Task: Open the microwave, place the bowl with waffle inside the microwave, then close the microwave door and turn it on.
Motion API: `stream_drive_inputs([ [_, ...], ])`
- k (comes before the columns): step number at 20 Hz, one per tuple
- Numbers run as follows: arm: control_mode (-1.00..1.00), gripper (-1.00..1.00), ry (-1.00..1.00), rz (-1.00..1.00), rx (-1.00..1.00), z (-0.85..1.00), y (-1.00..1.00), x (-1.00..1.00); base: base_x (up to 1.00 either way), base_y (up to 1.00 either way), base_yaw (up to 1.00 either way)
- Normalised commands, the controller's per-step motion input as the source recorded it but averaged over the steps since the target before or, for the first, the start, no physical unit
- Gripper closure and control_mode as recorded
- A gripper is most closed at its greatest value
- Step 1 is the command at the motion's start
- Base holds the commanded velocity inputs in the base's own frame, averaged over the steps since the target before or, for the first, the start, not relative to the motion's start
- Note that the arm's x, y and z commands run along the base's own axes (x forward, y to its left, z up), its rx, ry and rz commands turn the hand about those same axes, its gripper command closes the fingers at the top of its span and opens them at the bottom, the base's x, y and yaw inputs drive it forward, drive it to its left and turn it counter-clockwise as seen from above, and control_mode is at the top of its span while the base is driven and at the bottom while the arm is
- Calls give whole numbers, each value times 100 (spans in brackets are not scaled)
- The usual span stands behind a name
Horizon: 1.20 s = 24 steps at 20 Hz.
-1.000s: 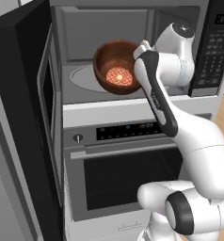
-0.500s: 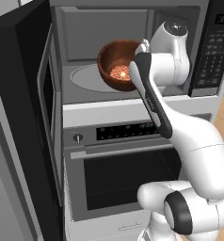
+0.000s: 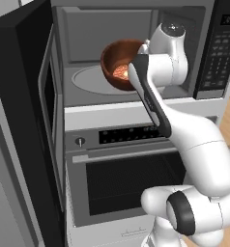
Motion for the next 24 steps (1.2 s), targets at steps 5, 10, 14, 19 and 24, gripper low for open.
stream_drive_inputs([
  [5, -100, 100, -8, 0, 0, -34, 0, 24, 0, 0, 0],
  [10, -100, 100, -5, -4, -1, -2, 6, 0, 0, 0, 0],
  [14, -100, -100, 0, 0, 0, 0, 0, 0, 0, 0, 0],
  [19, -100, -100, 0, 0, 0, 0, 0, 0, 0, 0, 0],
  [24, -100, -100, 0, 0, 0, 0, 0, 0, 0, 0, 0],
])
